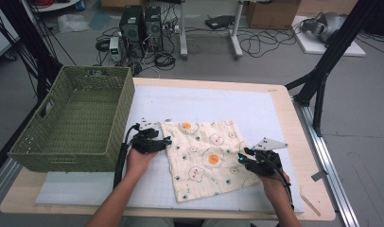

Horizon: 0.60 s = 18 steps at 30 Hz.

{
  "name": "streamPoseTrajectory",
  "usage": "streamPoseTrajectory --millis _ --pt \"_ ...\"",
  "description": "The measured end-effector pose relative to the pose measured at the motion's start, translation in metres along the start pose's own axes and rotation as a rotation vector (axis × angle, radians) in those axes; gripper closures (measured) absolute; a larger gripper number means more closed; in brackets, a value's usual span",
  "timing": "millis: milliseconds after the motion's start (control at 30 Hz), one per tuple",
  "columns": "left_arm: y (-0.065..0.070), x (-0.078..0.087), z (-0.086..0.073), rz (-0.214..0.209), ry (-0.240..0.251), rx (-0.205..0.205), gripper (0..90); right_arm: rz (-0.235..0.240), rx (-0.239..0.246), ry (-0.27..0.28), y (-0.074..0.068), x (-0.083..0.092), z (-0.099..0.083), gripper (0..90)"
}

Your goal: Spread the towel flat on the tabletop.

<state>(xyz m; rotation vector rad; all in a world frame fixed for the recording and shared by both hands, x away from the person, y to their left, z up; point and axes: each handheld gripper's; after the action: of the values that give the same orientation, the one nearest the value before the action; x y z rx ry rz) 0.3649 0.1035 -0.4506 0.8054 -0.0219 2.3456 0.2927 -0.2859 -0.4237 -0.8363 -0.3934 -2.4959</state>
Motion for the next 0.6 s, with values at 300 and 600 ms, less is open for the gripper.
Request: streamPoseTrajectory --millis 300,600 --pt "0.018 -0.010 0.006 -0.006 -0.091 -0.205 85.7 -0.001 0.004 0.003 -0.001 -0.001 -0.001 62.0" --pt "-0.022 0.000 0.011 0.108 -0.035 -0.043 87.2 0.016 -0.007 0.014 -0.003 -0.006 0.005 61.2"
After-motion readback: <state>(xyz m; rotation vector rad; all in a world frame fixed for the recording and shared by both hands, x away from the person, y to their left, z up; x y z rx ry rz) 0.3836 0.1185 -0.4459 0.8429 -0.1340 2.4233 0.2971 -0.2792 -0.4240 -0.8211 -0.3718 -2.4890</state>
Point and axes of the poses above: each handheld gripper's, and its own axes: x roughly backward along the jaws, z roughly out of its top, y roughly to its right, and after that the axes turned 7 degrees about -z, right-handed
